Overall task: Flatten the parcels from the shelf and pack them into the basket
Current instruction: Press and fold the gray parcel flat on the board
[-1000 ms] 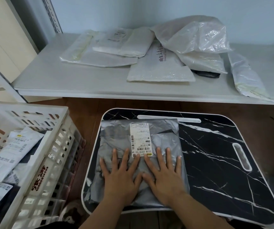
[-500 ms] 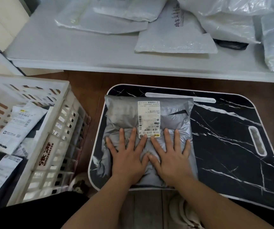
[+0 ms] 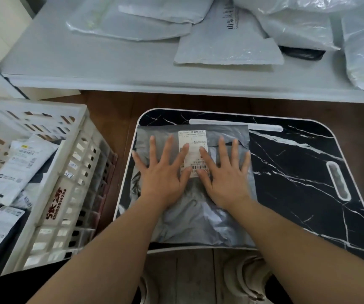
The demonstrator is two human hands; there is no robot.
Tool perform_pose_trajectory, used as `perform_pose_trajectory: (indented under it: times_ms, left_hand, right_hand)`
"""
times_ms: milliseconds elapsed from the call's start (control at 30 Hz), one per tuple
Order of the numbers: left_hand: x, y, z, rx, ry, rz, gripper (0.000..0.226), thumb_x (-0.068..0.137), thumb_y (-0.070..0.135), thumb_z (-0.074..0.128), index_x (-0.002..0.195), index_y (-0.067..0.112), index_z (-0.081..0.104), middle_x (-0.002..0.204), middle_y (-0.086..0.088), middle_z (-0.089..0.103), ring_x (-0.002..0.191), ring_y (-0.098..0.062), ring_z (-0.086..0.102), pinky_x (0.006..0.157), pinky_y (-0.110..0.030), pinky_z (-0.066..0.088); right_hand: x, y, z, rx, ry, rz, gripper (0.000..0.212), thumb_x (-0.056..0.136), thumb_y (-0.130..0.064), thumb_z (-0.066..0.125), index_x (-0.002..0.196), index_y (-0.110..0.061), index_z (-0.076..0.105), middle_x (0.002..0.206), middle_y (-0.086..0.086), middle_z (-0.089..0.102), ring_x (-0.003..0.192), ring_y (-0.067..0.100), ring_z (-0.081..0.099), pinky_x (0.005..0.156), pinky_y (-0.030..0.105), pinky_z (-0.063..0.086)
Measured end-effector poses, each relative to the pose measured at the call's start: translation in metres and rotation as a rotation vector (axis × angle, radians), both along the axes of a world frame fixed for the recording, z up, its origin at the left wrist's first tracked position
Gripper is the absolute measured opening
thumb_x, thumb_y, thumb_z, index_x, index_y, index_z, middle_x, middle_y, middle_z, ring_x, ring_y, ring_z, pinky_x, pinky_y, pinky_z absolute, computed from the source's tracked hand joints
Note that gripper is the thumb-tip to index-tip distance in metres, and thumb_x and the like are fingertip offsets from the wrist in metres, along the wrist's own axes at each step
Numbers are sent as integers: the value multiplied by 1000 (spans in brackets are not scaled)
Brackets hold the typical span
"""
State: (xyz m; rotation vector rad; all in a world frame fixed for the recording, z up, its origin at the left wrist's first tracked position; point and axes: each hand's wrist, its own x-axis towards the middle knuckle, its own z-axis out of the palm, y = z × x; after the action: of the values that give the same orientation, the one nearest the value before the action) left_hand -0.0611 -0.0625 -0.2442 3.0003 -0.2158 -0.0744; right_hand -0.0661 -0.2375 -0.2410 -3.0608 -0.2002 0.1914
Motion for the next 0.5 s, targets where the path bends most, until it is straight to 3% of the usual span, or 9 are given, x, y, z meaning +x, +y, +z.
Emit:
perform_pose_trajectory:
  times_ms: [167, 333, 500]
  left_hand:
    - [13, 4, -25, 54, 28, -28, 60, 90, 70, 7, 144, 53, -13, 158, 7, -24, 141, -38, -30, 101, -77, -8]
    - [14, 1, -37, 37, -21, -21, 61, 91, 68, 15, 149, 47, 15, 162, 2, 4, 146, -41, -6, 98, -81, -2]
    - [17, 0, -38, 40, -41, -14, 61, 90, 65, 25, 147, 44, 28, 161, 0, 15, 146, -42, 5, 98, -81, 2]
  right_hand:
    - [20, 1, -24, -39, 33, 58, 66, 87, -71, 2, 146, -49, -16, 156, 7, -31, 137, 39, -37, 109, 66, -15]
    - [19, 0, -34, -43, 16, 54, 64, 90, -71, 7, 148, -50, -9, 159, 6, -24, 141, 39, -30, 109, 69, -10]
    - [21, -1, -37, -5, -29, 49, 63, 92, -68, 18, 151, -47, 11, 162, 8, -4, 146, 40, -13, 109, 69, -4]
